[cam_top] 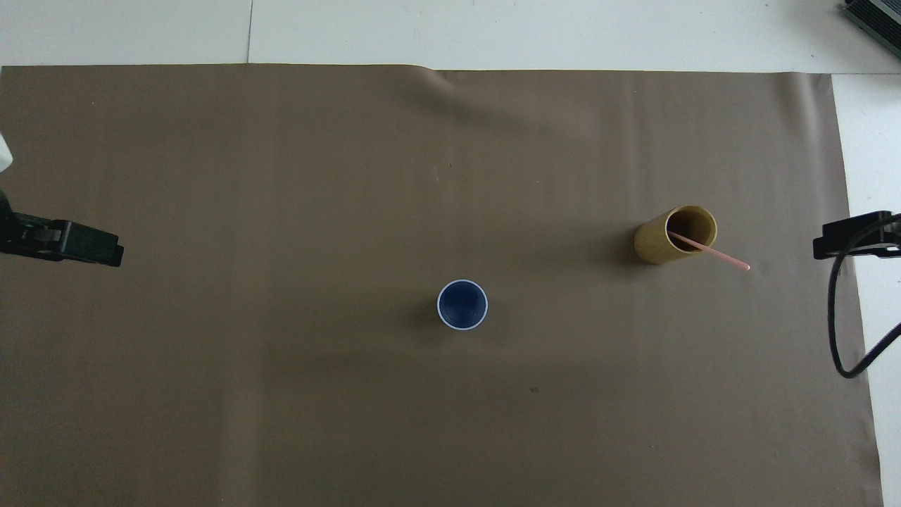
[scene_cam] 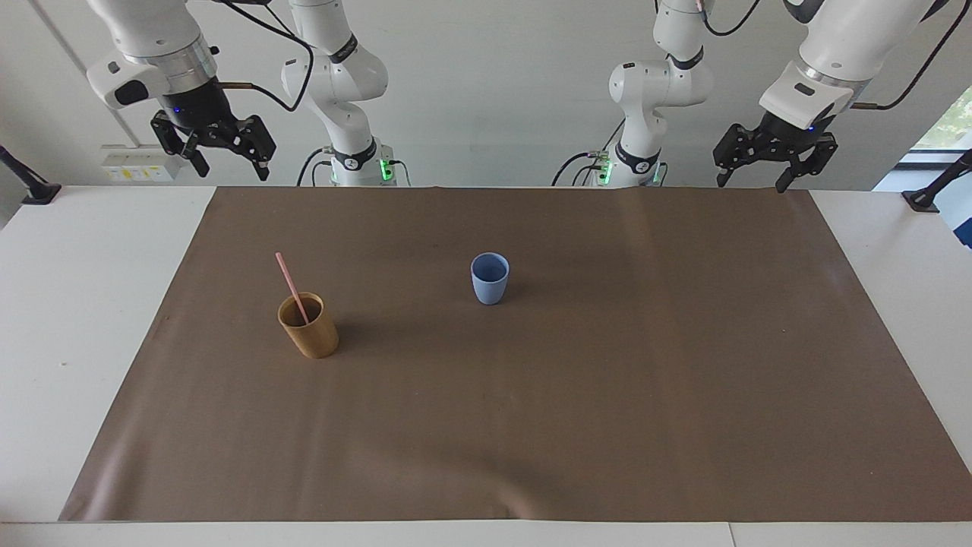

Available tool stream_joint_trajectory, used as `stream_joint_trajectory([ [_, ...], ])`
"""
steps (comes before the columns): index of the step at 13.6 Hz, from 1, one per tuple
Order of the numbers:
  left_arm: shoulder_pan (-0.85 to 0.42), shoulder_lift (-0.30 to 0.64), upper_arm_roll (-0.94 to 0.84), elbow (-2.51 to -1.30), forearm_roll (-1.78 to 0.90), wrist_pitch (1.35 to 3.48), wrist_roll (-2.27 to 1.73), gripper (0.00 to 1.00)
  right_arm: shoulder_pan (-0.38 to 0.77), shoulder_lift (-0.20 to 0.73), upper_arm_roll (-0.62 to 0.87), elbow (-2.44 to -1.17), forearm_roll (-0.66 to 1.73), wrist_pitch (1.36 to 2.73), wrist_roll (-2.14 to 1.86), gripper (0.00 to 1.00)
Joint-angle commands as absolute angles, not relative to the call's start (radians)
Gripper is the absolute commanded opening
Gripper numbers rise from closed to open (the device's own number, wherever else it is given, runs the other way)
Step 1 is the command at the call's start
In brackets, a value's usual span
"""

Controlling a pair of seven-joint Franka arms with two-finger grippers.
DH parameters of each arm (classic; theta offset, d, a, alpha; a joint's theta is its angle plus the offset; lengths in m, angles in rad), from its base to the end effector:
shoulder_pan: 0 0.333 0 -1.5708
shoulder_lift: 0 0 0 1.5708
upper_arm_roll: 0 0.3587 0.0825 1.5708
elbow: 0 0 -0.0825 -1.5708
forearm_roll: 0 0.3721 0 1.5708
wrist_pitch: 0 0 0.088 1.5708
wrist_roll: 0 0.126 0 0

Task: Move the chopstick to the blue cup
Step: 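Release the blue cup and withdraw the left gripper to rest, then reach the right gripper to the pink chopstick in the tan cup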

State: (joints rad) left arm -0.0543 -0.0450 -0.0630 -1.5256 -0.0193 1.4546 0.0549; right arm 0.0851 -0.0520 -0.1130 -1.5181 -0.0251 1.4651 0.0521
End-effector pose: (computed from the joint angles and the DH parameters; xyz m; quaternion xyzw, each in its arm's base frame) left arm 0.5102 -0.0637 0.6825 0.9961 -0.0869 -0.0133 0.0078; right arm 0.5128 -0.0197 0.6902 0.9991 -0.0412 -0.0006 0.0096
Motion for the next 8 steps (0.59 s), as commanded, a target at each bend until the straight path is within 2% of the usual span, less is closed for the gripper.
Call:
stream_joint_trajectory([
  [1,-0.038,-0.095,-0.074,-1.583,0.005,1.443,0.034,1.0,0.081,-0.061,-0.109,-1.563,-0.015,1.496,0.074,1.0],
  [3,-0.038,-0.11,-0.074,-1.608,0.018,1.448,0.012,1.0,0.081,-0.046,-0.107,-1.616,0.0,1.566,0.051,1.0],
  [8,-0.04,-0.11,-0.075,-1.608,0.018,1.451,-0.054,1.0,0.097,0.0,-0.109,-1.738,-0.005,1.641,-0.158,1.0],
])
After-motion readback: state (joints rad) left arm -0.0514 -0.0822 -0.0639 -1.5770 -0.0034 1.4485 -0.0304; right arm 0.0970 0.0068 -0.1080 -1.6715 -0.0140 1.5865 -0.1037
